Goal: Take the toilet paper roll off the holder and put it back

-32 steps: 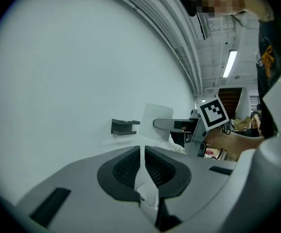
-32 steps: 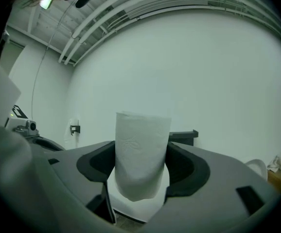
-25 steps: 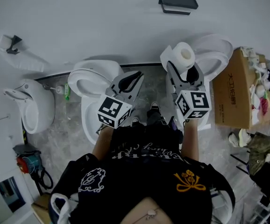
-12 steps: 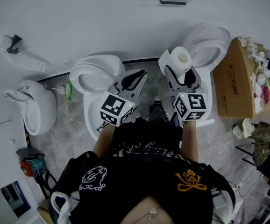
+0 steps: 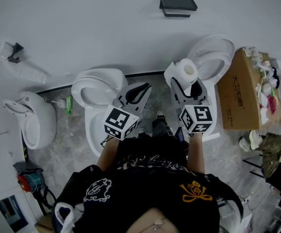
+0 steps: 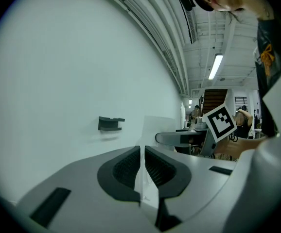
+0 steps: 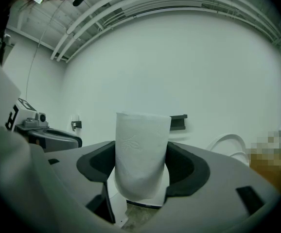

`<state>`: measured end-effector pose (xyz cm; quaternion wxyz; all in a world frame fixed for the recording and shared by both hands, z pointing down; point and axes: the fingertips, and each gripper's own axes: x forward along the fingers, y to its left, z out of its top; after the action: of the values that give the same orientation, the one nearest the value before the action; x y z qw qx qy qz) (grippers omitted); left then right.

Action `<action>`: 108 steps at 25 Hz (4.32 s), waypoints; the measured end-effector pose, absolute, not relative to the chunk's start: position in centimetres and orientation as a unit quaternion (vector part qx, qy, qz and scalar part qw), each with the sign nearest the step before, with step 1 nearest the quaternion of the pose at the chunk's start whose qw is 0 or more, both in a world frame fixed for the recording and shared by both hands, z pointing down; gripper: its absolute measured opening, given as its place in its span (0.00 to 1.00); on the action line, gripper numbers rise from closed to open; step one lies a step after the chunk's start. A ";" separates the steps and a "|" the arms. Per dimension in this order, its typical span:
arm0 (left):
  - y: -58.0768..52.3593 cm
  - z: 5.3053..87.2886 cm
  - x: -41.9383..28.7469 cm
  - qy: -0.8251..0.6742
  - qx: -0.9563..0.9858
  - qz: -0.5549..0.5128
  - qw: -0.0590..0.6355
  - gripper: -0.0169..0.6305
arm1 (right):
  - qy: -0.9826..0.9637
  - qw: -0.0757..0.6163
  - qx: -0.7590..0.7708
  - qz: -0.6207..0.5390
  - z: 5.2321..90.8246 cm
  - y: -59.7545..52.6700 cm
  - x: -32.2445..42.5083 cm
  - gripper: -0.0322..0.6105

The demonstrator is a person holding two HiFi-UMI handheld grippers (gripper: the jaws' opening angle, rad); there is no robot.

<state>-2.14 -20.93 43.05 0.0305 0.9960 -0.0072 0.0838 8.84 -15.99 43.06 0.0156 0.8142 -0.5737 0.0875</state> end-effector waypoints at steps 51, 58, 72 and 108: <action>-31.9 40.7 10.9 -0.097 0.990 0.102 0.024 0.09 | -0.550 0.056 0.833 -0.009 33.2 -40.3 42.0 0.54; -32.3 40.9 9.9 -0.115 0.988 0.103 0.028 0.09 | -0.540 0.067 0.839 0.008 35.2 -41.1 43.3 0.54; -32.3 41.5 10.2 -0.105 0.988 0.103 0.037 0.09 | -0.564 0.054 0.824 0.021 35.7 -41.0 43.0 0.56; -20.4 43.9 1.5 0.022 0.996 0.086 0.034 0.09 | -0.549 -0.051 0.820 0.153 47.7 -17.5 13.0 0.27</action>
<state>1.52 -20.39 43.95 0.0340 0.9955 0.0215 0.0857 13.01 -17.52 47.66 -0.0513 0.8203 -0.5487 0.1533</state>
